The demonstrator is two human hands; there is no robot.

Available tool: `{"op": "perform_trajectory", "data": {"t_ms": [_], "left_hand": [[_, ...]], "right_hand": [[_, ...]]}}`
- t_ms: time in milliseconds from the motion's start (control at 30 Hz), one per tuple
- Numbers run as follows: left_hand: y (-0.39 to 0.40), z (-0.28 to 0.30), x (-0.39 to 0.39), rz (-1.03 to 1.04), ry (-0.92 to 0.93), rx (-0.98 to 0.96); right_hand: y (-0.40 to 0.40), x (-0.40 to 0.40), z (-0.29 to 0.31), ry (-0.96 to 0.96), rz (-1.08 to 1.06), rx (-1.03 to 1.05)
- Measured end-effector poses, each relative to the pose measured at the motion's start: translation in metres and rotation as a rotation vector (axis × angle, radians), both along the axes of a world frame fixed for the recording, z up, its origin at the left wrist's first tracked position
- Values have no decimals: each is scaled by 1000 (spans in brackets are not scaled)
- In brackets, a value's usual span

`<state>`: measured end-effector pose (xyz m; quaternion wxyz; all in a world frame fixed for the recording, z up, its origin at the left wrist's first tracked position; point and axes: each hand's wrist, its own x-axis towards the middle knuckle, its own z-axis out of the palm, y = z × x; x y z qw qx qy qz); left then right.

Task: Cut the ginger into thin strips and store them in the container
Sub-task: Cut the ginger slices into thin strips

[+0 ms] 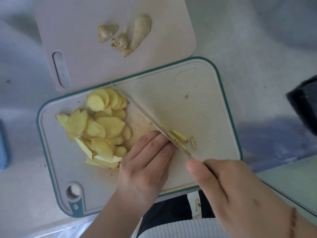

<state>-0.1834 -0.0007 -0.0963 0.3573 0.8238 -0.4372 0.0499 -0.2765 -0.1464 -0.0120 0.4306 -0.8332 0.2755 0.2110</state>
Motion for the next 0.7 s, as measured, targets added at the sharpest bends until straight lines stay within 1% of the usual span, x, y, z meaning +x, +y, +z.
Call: {"op": "perform_trajectory", "data": {"t_ms": [100,300,500,633,700], "left_hand": [[0,-1,1,-8,-7,-5],[0,-1,1,-17,-1,-3],[0,1,1,-19,-18,15],[-3,3,-1,12,-35,-13],[-4,3,-1,16,-31,-12]], "right_hand": [[0,-9,8,36,-4,-24],[0,-7,5,61,-2,22],[0,10,-6,12,-23,38],[6,-8,1,-39,-85,-61],[7,-20,0,-73,-83,-128]]}}
